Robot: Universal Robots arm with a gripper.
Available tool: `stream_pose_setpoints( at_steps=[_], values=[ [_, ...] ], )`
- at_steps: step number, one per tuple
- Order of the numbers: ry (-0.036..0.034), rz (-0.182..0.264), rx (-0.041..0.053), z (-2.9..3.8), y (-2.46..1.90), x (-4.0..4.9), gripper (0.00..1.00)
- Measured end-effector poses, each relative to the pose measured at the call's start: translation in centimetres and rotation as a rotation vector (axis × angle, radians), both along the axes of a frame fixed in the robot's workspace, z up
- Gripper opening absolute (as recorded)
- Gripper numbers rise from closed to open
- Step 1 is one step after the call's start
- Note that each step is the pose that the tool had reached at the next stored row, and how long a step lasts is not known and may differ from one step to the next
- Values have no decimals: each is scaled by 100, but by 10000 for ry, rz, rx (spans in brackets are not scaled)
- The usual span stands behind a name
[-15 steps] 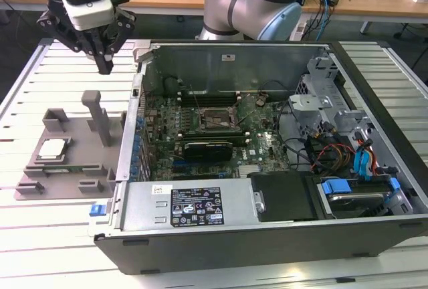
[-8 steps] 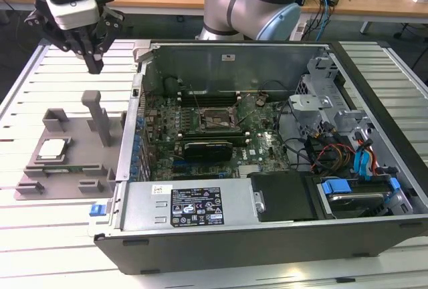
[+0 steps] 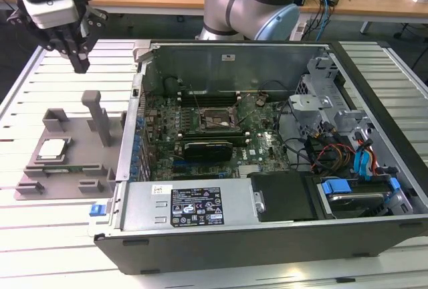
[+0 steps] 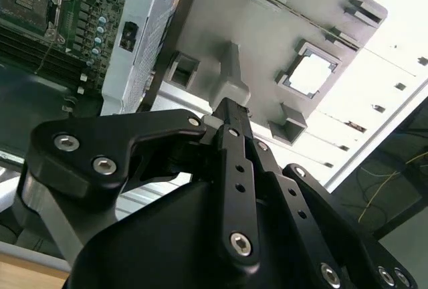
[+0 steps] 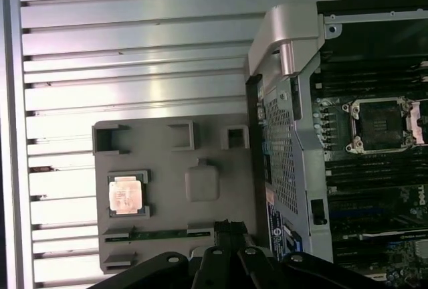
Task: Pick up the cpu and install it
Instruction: 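Reach for the cpu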
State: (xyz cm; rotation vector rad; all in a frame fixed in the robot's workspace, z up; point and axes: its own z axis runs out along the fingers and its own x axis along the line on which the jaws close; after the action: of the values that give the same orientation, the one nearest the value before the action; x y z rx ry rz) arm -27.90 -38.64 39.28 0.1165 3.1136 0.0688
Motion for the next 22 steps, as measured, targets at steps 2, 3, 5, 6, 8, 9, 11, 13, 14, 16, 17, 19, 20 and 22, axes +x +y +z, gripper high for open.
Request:
stream_pose_setpoints(
  at_steps=[2, 3, 5, 6, 8, 9, 11, 13, 14, 16, 17, 19, 20, 22],
  values=[
    [0, -1, 0, 0, 3, -40, 11],
    [0, -1, 0, 0, 7, -84, 11],
    [0, 0, 0, -1, 10, -134, 11],
    [1, 0, 0, -1, 12, -164, 11],
    [0, -1, 0, -1, 15, -200, 11],
    [0, 0, 0, -1, 16, -214, 11],
    [0, 0, 0, -1, 18, -242, 11],
    [0, -1, 0, -1, 20, -277, 11],
    [0, -1, 0, -1, 21, -288, 11],
    [0, 0, 0, -1, 25, -367, 11],
    [0, 0, 0, -1, 26, -386, 11],
    [-1, 0, 0, -2, 28, -424, 11],
    [-1, 0, 0, -2, 30, -442, 11],
    [-1, -1, 0, -2, 35, -493, 11]
  ],
)
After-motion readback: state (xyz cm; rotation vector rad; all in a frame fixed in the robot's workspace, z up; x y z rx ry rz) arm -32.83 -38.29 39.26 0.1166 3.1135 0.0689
